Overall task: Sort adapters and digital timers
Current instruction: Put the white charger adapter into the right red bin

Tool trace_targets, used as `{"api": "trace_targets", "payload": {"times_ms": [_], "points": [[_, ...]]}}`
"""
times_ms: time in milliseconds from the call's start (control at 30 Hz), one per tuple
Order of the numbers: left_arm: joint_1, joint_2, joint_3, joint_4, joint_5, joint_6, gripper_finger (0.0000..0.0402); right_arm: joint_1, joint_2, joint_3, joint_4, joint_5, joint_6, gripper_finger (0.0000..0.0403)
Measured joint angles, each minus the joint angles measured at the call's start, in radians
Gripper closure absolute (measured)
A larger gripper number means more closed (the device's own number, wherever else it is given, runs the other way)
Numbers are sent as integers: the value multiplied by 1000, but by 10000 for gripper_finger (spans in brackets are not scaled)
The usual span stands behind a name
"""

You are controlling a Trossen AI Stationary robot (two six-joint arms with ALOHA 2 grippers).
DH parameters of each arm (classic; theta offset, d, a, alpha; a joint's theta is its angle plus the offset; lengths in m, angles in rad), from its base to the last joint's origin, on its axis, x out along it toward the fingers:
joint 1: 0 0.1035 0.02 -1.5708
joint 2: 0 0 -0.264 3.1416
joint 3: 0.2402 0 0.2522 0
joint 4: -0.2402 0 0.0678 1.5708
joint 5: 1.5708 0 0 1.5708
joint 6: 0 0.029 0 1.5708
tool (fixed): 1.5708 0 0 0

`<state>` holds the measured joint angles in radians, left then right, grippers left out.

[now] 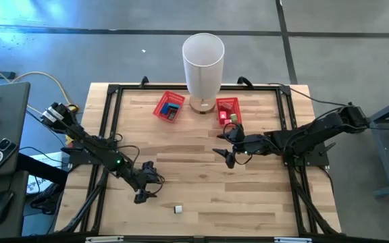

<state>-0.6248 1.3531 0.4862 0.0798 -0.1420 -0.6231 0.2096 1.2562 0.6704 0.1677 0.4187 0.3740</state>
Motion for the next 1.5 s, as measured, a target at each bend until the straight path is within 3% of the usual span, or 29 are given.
{"api": "trace_targets", "payload": {"times_ms": [333, 467, 633, 867, 1167, 1333, 1500], "points": [[-50, 173, 4, 167, -31, -46, 59, 10, 83, 0, 4, -10, 0, 117], [-81, 202, 4, 195, -84, -46, 59, 13, 143, 0, 47, -14, 5, 117], [-140, 207, 1, 224, -185, -48, 59, 35, 208, 0, 82, -101, 24, 117], [-228, 255, -1, 367, -276, -55, 59, 131, 244, 0, 181, -84, -11, 117], [-265, 488, 1, 713, -445, -20, 59, 276, 244, 0, 236, -79, -4, 117], [-283, 570, 2, 880, -470, -14, 59, 366, 245, 0, 260, -77, 8, 117], [-312, 591, 12, 908, -491, -20, 59, 444, 245, 0, 284, -63, 20, 117]]}}
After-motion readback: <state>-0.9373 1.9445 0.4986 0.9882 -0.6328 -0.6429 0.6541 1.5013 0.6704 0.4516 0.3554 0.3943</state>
